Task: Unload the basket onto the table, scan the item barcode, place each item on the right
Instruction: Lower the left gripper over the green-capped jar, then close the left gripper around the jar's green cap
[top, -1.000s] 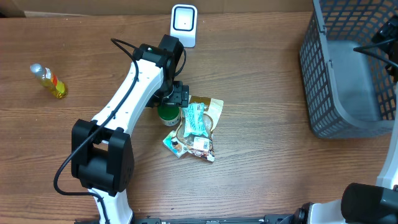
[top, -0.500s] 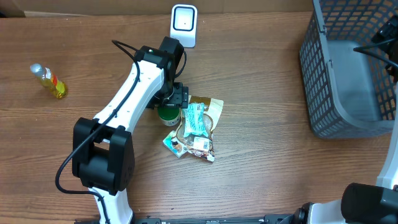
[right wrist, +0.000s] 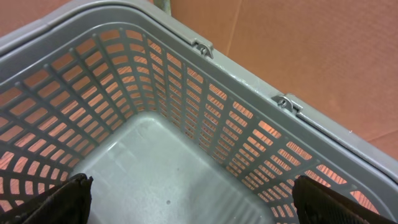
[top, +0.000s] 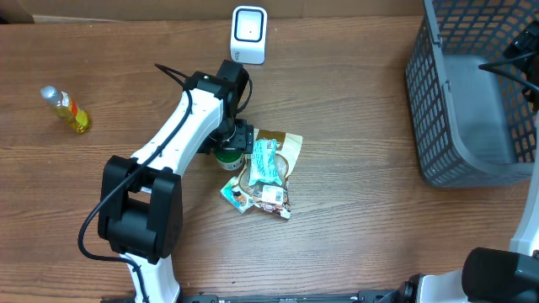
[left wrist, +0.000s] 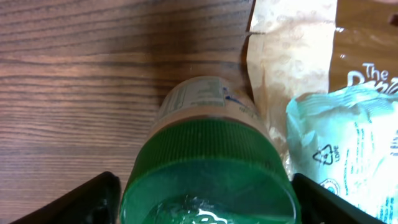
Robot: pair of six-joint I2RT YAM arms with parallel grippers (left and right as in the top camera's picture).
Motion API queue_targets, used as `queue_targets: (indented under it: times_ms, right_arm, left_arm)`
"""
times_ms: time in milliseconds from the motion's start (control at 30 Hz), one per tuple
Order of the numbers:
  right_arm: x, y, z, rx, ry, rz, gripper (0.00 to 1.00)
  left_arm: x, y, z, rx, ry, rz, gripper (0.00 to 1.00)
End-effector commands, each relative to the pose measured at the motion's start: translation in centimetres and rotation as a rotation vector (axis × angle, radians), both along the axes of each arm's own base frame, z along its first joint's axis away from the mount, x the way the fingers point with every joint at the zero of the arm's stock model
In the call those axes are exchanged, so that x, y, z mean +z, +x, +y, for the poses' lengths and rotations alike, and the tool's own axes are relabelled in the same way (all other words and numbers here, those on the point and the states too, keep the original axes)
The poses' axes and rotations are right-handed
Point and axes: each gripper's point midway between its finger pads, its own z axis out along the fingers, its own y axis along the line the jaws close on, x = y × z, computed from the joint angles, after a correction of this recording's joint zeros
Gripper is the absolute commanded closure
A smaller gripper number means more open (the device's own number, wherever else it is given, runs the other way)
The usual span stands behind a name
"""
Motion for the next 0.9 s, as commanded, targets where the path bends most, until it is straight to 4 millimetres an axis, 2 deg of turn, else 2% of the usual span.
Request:
queue_targets:
  times_ms: [0, 167, 433, 567, 733, 867]
  right_arm:
    - [0.4, -0.1, -0.2, -0.008, -0.015, -0.005, 0.0]
    - [0.4, -0.1, -0.2, -0.008, -0.015, -0.005, 0.0]
    - [0.4, -0.1, -0.2, -0.008, -0.015, -0.005, 0.0]
    - [0.4, -0.1, -0.2, -0.008, -0.015, -0.005, 0.0]
    - [0.4, -0.1, -0.2, -0.008, -0.015, -0.005, 0.0]
    - [0.4, -0.1, -0.2, -0.008, -0.015, -0.005, 0.0]
  left_arm:
    - [-0.8, -0.2, 0.1, 0.011, 0.017, 0.009, 0.2]
    - [-0.8, 0.4, 0.9, 0.013, 0.066, -0.024, 0.28]
    - [-0.5, 1.1, 3.0, 0.069, 0.156, -0.06, 0.28]
    - [-0.5, 1.3, 3.5, 0.083, 0.156, -0.062, 0.26]
    - [-0.6, 1.2, 4.3, 0.111, 0.138, -0.041, 0.19]
    - [-0.8, 0.9, 3.8, 0.099, 0.072, -0.011, 0.17]
